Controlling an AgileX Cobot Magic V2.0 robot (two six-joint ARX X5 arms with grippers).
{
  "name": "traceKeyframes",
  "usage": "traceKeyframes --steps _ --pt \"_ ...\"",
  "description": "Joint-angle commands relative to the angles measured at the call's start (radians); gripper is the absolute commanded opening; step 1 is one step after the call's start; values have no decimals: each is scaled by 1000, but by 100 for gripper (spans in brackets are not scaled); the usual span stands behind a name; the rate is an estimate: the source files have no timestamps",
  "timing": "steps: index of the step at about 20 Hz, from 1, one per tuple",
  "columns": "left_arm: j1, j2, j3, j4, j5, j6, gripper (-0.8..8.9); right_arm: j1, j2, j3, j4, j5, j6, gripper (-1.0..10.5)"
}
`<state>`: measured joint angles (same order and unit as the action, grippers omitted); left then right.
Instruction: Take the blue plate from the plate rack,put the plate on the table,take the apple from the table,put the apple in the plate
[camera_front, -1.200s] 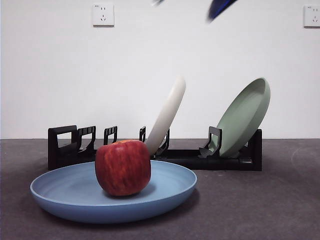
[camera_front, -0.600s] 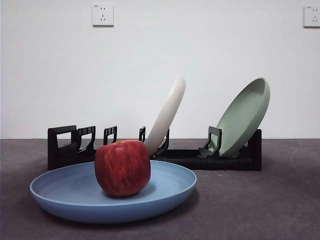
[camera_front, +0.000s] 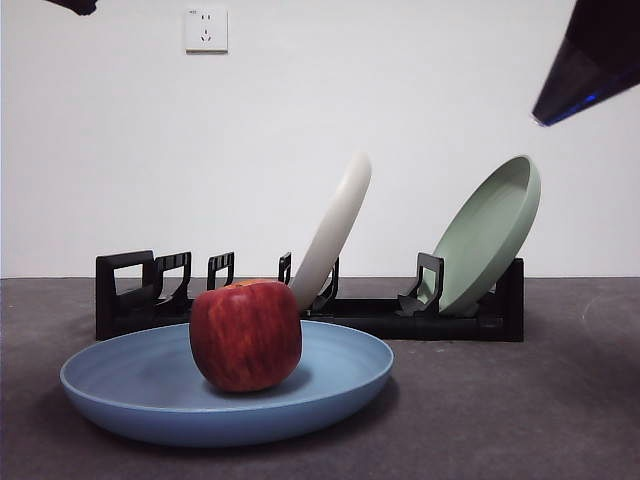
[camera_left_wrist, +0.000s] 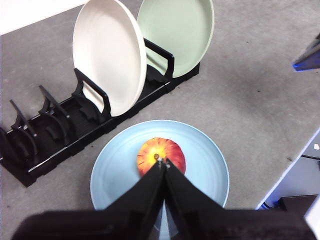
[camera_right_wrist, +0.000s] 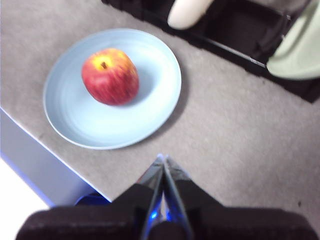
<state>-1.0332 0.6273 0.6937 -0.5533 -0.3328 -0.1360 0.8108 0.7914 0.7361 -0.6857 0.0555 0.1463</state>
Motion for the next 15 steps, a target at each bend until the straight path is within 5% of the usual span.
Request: traceKeyframes --steps 1,9,11,15 --pt "1 6 0 2 -4 -11 -1 1 -12 -4 -3 2 14 1" --pt "39 -53 0 -27 3 0 -1 1 -14 -4 -3 2 14 1" --pt "142 -113 -6 22 5 32 -1 1 -14 -4 -3 3 14 1" --pt "462 -270 -144 366 22 32 -1 1 -14 -4 -3 3 14 1"
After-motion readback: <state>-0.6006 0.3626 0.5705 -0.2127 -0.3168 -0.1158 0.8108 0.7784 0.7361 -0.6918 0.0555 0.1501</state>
